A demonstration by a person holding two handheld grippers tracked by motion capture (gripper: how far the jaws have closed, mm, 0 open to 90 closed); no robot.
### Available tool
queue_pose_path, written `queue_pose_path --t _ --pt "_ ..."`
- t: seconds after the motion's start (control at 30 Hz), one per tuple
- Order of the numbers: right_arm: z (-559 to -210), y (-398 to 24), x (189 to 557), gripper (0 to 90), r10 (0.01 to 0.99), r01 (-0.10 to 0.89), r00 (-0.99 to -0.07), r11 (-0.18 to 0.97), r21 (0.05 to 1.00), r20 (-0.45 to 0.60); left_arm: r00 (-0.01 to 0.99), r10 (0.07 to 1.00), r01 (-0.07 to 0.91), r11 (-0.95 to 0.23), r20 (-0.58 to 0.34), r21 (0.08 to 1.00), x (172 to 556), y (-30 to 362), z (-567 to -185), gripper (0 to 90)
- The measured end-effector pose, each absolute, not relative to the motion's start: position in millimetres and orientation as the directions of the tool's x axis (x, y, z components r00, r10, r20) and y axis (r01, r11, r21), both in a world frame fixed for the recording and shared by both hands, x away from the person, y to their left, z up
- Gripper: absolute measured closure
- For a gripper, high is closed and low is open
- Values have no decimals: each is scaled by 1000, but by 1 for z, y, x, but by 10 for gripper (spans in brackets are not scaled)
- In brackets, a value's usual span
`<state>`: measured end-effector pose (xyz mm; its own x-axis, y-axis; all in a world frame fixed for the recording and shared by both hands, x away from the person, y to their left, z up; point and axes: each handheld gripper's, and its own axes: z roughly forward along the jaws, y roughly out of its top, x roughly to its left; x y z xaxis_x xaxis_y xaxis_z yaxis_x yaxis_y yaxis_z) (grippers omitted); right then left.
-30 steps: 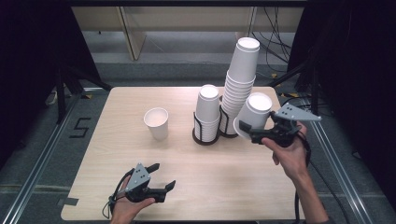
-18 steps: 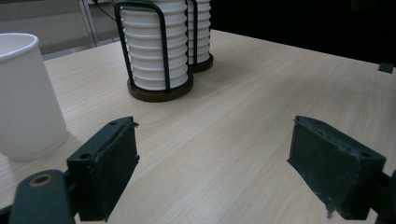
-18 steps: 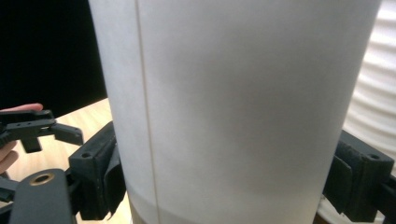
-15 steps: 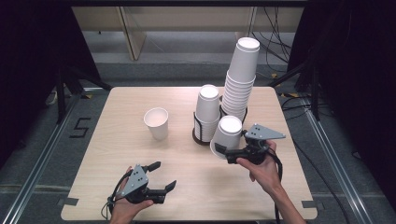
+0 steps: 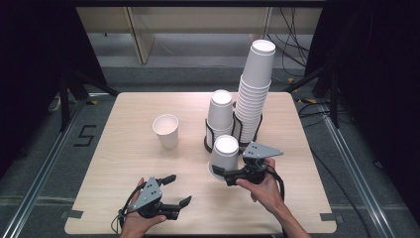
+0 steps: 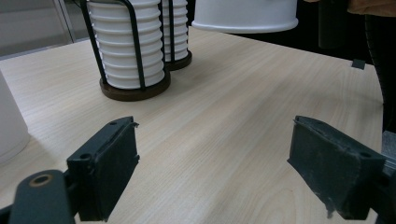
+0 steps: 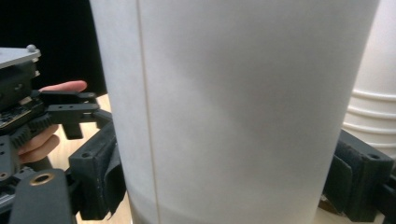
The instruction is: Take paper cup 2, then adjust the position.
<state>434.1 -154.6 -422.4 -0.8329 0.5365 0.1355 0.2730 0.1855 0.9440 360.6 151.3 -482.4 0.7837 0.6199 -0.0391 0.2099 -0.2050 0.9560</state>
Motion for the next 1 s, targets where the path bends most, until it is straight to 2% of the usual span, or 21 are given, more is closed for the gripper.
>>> queue_pose_path --t 0.07,0.37,0.73,0.9,1.0 --pt "-425 -149 431 148 513 289 -844 185 939 159 784 619 204 -202 -36 958 361 151 -482 146" --pt "-431 -133 425 148 470 275 -870 209 938 150 785 618 199 -196 -37 960 361 151 -482 147" --pt "-433 -123 420 148 451 278 -879 226 934 153 792 607 206 -169 -63 964 360 149 -480 146" --pt "-433 -117 418 148 441 245 -889 229 942 124 802 590 212 -137 -92 968 360 144 -479 146" --pt "-433 -114 416 148 429 270 -891 238 933 148 806 585 204 -135 -88 970 358 140 -479 146"
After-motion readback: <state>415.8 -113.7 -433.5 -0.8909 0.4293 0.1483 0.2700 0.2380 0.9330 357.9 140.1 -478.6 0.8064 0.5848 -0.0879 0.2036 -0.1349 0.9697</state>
